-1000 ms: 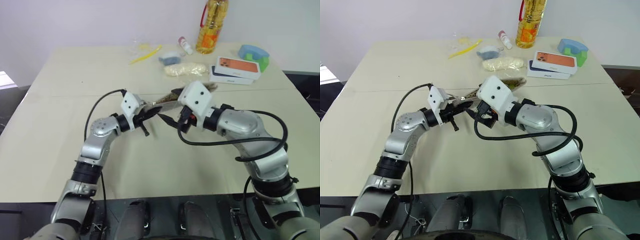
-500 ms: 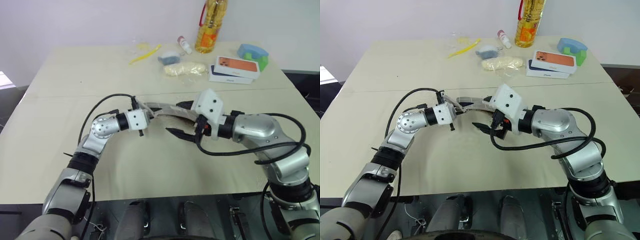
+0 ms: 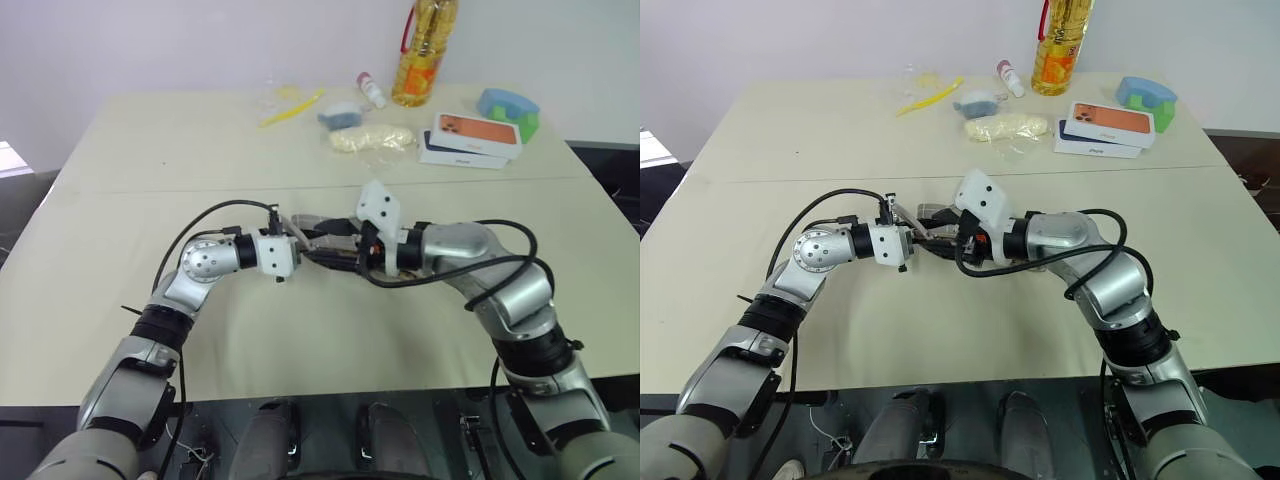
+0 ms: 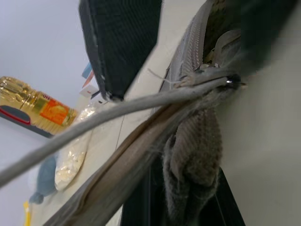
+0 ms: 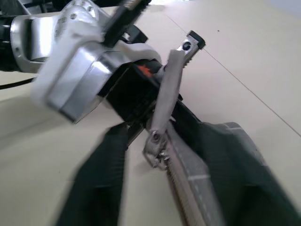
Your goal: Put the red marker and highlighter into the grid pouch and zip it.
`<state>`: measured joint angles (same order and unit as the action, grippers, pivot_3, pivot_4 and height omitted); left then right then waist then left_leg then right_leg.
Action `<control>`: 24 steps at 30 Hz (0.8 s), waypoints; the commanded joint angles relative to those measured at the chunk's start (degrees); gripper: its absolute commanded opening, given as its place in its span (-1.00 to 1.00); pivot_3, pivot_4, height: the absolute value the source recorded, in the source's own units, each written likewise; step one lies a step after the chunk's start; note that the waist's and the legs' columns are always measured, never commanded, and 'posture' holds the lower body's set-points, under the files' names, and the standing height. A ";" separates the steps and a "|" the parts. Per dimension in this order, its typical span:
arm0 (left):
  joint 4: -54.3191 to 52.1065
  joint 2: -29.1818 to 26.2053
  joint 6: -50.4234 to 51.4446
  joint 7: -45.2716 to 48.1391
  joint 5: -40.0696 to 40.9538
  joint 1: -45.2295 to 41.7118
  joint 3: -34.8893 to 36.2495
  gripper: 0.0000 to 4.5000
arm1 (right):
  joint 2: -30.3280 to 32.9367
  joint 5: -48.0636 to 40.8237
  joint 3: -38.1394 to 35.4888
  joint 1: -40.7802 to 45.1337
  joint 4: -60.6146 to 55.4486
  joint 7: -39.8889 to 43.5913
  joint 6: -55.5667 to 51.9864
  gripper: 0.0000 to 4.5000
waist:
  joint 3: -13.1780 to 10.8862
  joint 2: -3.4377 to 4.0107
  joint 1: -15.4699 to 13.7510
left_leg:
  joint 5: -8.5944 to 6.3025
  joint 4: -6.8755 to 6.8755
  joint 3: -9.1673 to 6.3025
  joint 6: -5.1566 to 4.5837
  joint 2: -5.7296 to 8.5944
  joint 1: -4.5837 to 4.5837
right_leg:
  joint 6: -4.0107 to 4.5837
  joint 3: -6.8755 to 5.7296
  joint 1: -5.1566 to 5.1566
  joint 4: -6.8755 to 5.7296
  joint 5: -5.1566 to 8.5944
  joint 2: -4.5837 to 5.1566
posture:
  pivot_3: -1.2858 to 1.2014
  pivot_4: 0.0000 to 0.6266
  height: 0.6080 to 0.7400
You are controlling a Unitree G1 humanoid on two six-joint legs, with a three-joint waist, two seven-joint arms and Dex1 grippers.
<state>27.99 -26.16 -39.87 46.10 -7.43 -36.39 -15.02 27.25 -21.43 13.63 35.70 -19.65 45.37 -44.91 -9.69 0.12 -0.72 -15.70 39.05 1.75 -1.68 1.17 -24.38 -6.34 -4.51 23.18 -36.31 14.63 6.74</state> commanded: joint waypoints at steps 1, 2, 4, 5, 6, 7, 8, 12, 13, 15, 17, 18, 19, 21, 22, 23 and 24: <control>-1.99 -0.53 -0.90 -0.41 0.09 0.17 0.03 -1.00 | -0.69 -0.35 -0.40 1.15 -0.69 0.01 1.43 -0.91 | 0.00 0.00 0.03 | 0.00 0.00 0.00 0.00 0.00 0.00 | 0.00 0.00 0.00 0.00 0.00 0.00 | 0.03 -0.52 1.00; -2.08 -0.57 -0.80 -0.50 0.07 0.28 0.10 -1.00 | -0.79 -0.30 -0.25 1.02 -0.74 -0.16 1.36 -0.99 | 0.00 0.00 0.04 | 0.00 0.00 0.00 0.00 0.00 0.00 | 0.00 0.00 0.00 0.00 0.00 0.00 | 0.03 -0.52 1.00; -2.21 -0.60 -0.40 -0.73 0.03 0.48 0.28 -1.00 | -0.84 -0.45 -0.33 0.07 -1.54 -0.59 1.17 -0.99 | 0.00 0.00 0.05 | 0.00 0.00 0.00 0.00 0.00 0.00 | 0.00 0.00 0.00 0.00 0.00 0.00 | 0.03 -0.52 1.00; -2.22 -0.63 -0.27 -0.79 0.01 0.53 0.34 -1.00 | -0.74 -0.60 -0.66 -0.41 -2.03 -0.88 1.02 -0.99 | 0.00 0.00 0.04 | 0.00 0.00 0.00 0.00 0.00 0.00 | 0.00 0.00 0.00 0.00 0.00 0.00 | 0.03 -0.52 1.00; -2.19 -0.68 -0.12 -0.81 0.02 0.59 0.41 -1.00 | -0.61 -0.96 -1.28 -0.88 -2.56 -1.18 0.74 -0.99 | 0.00 0.00 0.02 | 0.00 0.00 0.00 0.00 0.00 0.00 | 0.00 0.00 0.00 0.00 0.00 0.00 | 0.03 -0.52 1.00; -2.12 -0.75 0.00 -0.86 0.03 0.64 0.50 -1.00 | -0.42 -1.35 -2.06 -1.32 -3.08 -1.53 0.39 -0.99 | 0.00 0.00 0.02 | 0.00 0.00 0.00 0.00 0.00 0.00 | 0.00 0.00 0.00 0.00 0.00 0.00 | 0.03 -0.52 1.00; -2.00 -0.89 0.10 -0.90 0.08 0.68 0.65 -1.00 | -0.02 -1.71 -3.02 -1.87 -3.76 -1.92 -0.02 -0.99 | 0.00 0.00 0.02 | 0.00 0.00 0.00 0.00 0.00 0.00 | 0.00 0.00 0.00 0.00 0.00 0.00 | 0.03 -0.52 1.00; -1.38 -1.45 0.01 -1.07 0.11 0.59 1.00 -1.00 | 1.05 -3.21 -6.55 -3.82 -6.30 -3.62 -1.53 -0.99 | 0.00 0.00 0.03 | 0.00 0.00 0.00 0.00 0.00 -0.01 | 0.00 0.00 0.00 0.00 0.00 0.00 | 0.03 -0.52 1.00; -1.34 -1.48 -0.05 -1.07 0.15 0.53 0.94 -1.00 | 1.07 -3.51 -7.01 -4.11 -6.75 -4.10 -1.90 -0.99 | 0.00 0.00 0.04 | 0.00 0.00 0.00 0.00 0.00 -0.01 | 0.00 0.00 0.00 0.00 0.00 0.00 | 0.03 -0.52 1.00; -1.45 -1.34 -0.38 -0.94 0.19 0.50 0.63 -1.00 | 0.85 -3.92 -6.92 -4.57 -7.72 -4.64 -2.41 -0.88 | 0.00 0.00 0.07 | 0.00 0.00 0.00 0.00 -0.01 0.00 | 0.00 0.00 0.00 0.00 0.00 0.00 | 0.03 -0.52 1.00; -1.71 -1.01 -0.51 -0.83 0.27 0.54 0.33 -1.00 | -0.08 -3.81 -5.84 -4.55 -8.39 -5.59 -2.88 -0.62 | 0.00 0.00 0.08 | 0.00 0.00 0.00 0.00 -0.01 0.00 | 0.00 0.00 0.01 0.00 0.00 0.00 | 0.03 -0.52 1.00; -1.85 -0.83 -0.58 -0.78 0.21 0.61 0.13 -1.00 | -1.17 -3.43 -4.92 -4.15 -8.25 -6.62 -3.18 -0.42 | 0.00 0.00 0.09 | 0.00 0.00 0.00 0.00 -0.01 0.00 | 0.00 0.00 0.01 0.00 0.00 0.00 | 0.03 -0.52 1.00; -1.93 -0.68 -0.64 -0.80 0.11 0.68 -0.02 -1.00 | -2.20 -3.10 -4.13 -3.74 -7.98 -7.54 -3.46 -0.19 | 0.00 0.00 0.10 | 0.00 0.00 0.00 0.00 -0.01 0.00 | 0.00 0.00 0.01 0.00 0.00 0.00 | 0.03 -0.52 1.00; -1.95 -0.50 -0.69 -0.90 -0.09 0.78 -0.15 -1.00 | -3.68 -2.89 -2.93 -3.26 -7.49 -8.57 -4.19 0.23 | 0.00 0.00 0.12 | 0.00 0.00 0.00 0.00 -0.01 0.00 | 0.00 0.00 0.02 -0.01 0.00 0.00 | 0.03 -0.52 1.00; -1.89 -0.44 -0.72 -0.95 -0.17 0.78 -0.17 -1.00 | -4.03 -2.83 -2.46 -3.16 -7.30 -8.79 -4.54 0.23 | 0.00 0.00 0.13 | 0.00 0.00 0.00 0.00 -0.01 0.00 | 0.00 0.00 0.03 -0.02 0.00 0.00 | 0.03 -0.52 1.00; -1.89 -0.39 -0.73 -1.00 -0.23 0.81 -0.16 -1.00 | -4.59 -2.59 -1.81 -3.00 -6.80 -9.26 -5.05 0.23 | 0.00 0.00 0.07 | 0.00 0.00 0.00 0.00 -0.01 0.00 | 0.00 0.00 0.02 -0.02 0.00 0.00 | 0.03 -0.52 1.00; -1.94 -0.36 -0.77 -1.03 -0.31 0.88 -0.16 -1.00 | -5.06 -2.42 -1.25 -2.87 -6.35 -9.69 -5.48 0.23 | 0.00 0.00 0.03 | 0.00 0.00 0.00 0.00 0.00 0.00 | 0.00 0.00 0.02 -0.02 0.00 0.00 | 0.03 -0.52 1.00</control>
<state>27.90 -26.54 -39.54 45.78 -8.08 -35.54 -15.10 22.89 -23.78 12.35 31.55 -25.19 36.50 -50.14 -9.69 0.12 -0.69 -15.70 39.06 1.75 -1.68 1.17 -24.39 -6.34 -4.51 23.20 -36.33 14.62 6.74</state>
